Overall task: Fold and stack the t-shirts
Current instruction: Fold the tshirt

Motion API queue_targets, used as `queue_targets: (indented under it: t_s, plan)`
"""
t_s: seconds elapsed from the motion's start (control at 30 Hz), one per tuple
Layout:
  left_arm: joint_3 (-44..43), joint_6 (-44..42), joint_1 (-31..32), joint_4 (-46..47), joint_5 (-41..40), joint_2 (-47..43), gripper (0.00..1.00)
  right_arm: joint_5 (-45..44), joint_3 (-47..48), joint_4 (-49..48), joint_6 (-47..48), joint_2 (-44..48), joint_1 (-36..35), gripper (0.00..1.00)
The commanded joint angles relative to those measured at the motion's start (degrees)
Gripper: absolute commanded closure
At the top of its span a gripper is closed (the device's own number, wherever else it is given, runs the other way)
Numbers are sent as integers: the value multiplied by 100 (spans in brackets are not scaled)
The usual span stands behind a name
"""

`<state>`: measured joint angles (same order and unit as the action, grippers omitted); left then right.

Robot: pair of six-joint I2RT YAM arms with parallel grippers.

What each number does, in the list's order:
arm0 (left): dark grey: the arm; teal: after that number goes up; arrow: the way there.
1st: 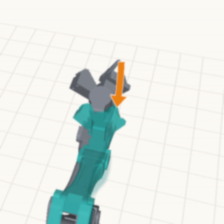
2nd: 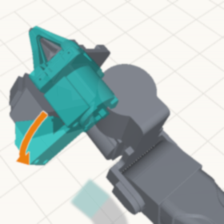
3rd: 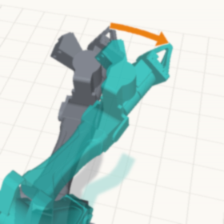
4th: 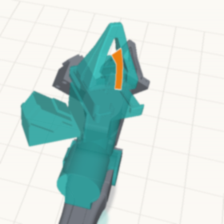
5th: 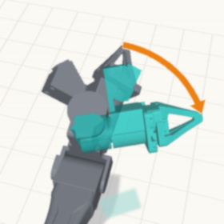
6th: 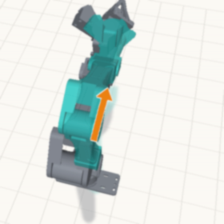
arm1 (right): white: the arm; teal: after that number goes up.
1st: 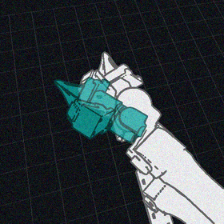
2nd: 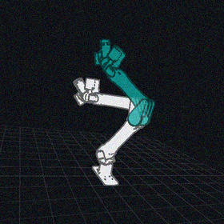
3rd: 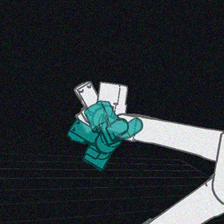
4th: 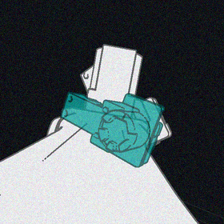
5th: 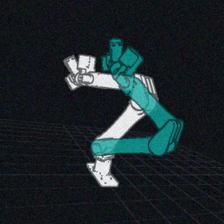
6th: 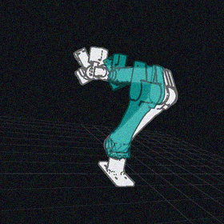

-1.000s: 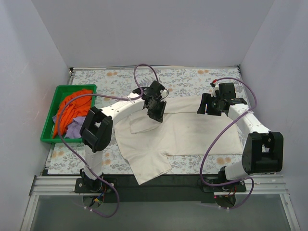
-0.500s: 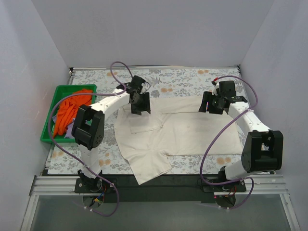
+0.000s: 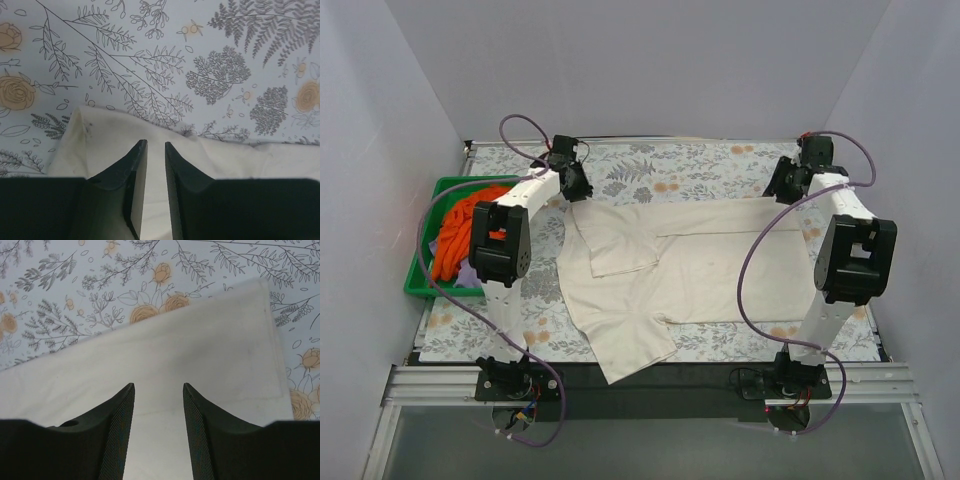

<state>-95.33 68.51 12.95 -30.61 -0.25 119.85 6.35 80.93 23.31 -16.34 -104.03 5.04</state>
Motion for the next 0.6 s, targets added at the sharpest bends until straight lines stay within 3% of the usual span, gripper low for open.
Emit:
queue_targets:
  t_s: [0.0, 0.4, 0.57]
  plan:
    - [-161, -48, -12, 213, -142, 301, 78, -55, 475, -186, -194, -502, 102, 57]
    - [989, 584, -512, 310, -432, 249, 86, 120, 345, -547, -396, -1682, 735, 57]
    - [859, 506, -574, 345, -432, 398, 83, 165, 406, -600, -432, -1884, 937, 57]
